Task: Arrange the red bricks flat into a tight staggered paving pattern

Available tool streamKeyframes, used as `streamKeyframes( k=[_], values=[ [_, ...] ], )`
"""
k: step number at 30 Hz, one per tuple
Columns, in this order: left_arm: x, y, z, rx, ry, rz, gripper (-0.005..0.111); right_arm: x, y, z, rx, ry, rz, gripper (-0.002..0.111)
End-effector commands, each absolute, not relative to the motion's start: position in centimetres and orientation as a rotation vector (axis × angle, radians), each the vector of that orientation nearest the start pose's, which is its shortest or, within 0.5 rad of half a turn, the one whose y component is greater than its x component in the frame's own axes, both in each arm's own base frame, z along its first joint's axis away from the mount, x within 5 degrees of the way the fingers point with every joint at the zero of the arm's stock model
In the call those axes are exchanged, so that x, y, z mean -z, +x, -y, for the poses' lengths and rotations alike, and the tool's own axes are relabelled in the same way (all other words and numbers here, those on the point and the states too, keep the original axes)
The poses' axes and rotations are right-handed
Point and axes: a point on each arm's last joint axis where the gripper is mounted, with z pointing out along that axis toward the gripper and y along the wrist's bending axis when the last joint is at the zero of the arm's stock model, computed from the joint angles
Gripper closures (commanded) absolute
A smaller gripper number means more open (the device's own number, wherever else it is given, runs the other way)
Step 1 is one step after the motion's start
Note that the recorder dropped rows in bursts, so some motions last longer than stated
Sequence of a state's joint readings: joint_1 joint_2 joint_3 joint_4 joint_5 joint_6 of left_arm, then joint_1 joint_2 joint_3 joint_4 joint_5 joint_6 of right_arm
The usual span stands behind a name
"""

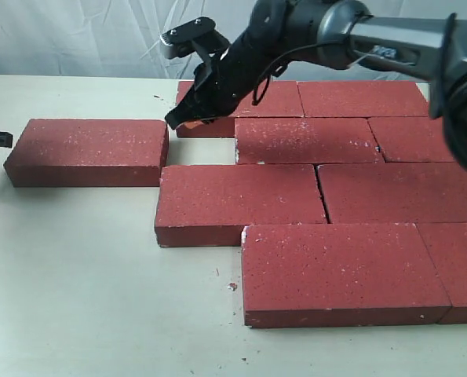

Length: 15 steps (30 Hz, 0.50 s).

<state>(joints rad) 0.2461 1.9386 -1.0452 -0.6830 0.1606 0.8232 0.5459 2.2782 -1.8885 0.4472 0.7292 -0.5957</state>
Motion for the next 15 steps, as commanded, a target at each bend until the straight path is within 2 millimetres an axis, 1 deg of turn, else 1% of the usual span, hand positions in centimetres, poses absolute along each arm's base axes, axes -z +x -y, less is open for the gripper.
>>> streamKeyframes(
  k=[1, 2, 3, 4, 5, 9, 11, 15],
  values=[
    [-13.9, 37.4, -8.5, -0.034, -0.144, -2.461, 0.107, -16.9, 43.3, -30.6, -0.292, -1.111, -2.382, 0.109],
    [-13.9, 37.4, -8.6, -0.029, -0.171, -2.452, 0.107, -16.7, 43.4, -31.0, -0.273, -1.123, -2.382, 0.109],
    [-14.0, 37.5, -8.6, -0.019, -0.198, -2.444, 0.107, -15.9, 43.6, -32.0, -0.258, -1.155, -2.372, 0.109],
    [-14.0, 37.5, -8.5, -0.007, -0.194, -2.450, 0.107, -15.7, 43.7, -32.3, -0.259, -1.161, -2.372, 0.109],
    [-14.2, 37.6, -8.3, 0.021, -0.184, -2.461, 0.107, -14.9, 44.0, -32.7, -0.279, -1.149, -2.386, 0.109],
    [-14.5, 37.9, -8.0, 0.065, -0.159, -2.471, 0.107, -13.7, 44.1, -33.2, -0.305, -1.141, -2.404, 0.109],
    [-14.6, 37.9, -8.0, 0.079, -0.171, -2.467, 0.107, -13.5, 44.1, -33.2, -0.323, -1.135, -2.414, 0.109],
    [-14.3, 38.0, -7.6, 0.134, -0.145, -2.464, 0.107, -13.6, 43.7, -33.8, -0.423, -1.093, -2.430, 0.109]
  ],
)
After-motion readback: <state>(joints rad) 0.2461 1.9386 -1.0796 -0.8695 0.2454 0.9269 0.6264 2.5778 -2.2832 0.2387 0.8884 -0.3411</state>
